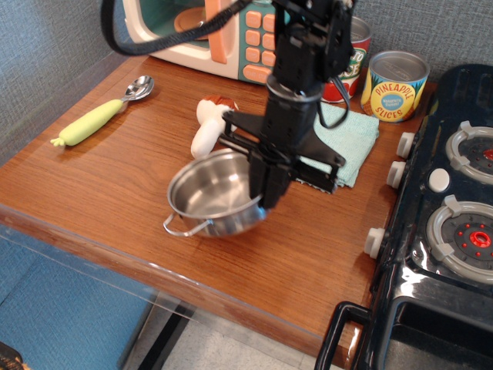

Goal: Move the pot in front of the blue towel

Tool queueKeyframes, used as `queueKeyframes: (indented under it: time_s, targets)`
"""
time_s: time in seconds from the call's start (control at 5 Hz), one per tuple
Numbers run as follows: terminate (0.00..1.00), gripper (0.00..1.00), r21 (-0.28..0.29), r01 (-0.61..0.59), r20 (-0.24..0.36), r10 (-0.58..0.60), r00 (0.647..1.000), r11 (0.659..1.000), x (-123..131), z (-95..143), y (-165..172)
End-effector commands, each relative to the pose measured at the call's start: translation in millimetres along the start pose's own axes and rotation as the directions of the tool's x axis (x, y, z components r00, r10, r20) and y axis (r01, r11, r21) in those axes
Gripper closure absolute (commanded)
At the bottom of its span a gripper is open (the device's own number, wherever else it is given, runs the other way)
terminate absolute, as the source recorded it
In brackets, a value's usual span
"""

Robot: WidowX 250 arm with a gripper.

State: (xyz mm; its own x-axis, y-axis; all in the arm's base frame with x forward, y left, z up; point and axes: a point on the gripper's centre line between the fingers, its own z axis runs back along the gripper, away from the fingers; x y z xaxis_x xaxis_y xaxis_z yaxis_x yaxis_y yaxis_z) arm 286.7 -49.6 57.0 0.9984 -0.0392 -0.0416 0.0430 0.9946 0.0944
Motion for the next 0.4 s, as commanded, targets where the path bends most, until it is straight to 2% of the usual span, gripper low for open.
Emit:
queueKeyframes:
  time_s: [0.0, 0.2]
  targets:
    - [0.00, 1.00, -0.036, 0.099, -0.017, -0.100, 0.995, 0.994, 2.9, -8.1, -16.0]
    - [0.00, 0.00, -0.033, 0.108, -0.021, -0.109, 0.994, 0.994, 4.5, -7.1, -17.5]
